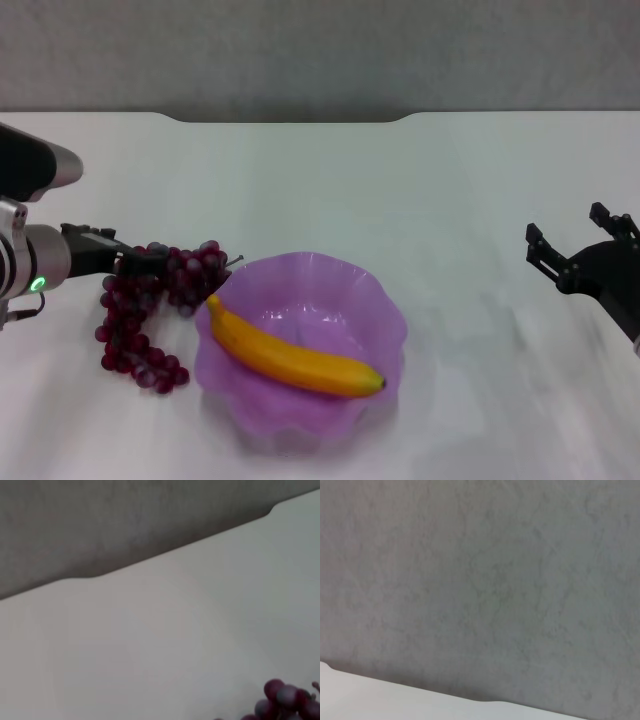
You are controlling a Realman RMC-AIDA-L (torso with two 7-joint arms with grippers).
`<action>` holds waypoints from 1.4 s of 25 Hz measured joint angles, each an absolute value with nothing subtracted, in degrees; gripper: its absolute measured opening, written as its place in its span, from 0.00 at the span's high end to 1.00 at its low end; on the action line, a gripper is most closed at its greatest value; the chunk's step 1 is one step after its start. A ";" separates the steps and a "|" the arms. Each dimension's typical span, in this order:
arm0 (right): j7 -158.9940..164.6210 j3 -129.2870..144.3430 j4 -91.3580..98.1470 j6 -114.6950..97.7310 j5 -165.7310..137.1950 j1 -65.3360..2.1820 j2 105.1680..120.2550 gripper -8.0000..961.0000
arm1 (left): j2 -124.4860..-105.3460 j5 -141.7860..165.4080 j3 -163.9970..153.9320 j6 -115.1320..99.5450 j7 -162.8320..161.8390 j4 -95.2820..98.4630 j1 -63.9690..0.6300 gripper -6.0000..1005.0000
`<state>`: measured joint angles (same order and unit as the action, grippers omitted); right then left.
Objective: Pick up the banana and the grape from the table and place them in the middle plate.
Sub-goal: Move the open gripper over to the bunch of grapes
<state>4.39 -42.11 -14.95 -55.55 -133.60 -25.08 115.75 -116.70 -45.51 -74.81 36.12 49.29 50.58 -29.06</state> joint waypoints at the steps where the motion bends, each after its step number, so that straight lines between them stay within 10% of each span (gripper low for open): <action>1: 4.39 -42.10 -14.97 -55.55 -133.60 -25.07 115.75 0.06 | -116.66 -45.41 -74.80 36.10 49.21 50.05 -29.25 0.22; 29: 4.39 -42.10 -15.00 -55.54 -133.24 -25.04 115.75 0.06 | -116.79 -45.93 -74.91 32.94 48.64 42.34 -31.85 0.30; 35: 4.39 -42.10 -14.93 -55.54 -133.19 -25.12 115.75 0.06 | -116.78 -46.49 -74.89 31.72 48.61 42.28 -31.72 0.55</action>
<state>4.39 -42.10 -14.93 -55.54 -133.19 -25.12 115.75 -116.78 -46.49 -74.89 31.72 48.61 42.28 -31.72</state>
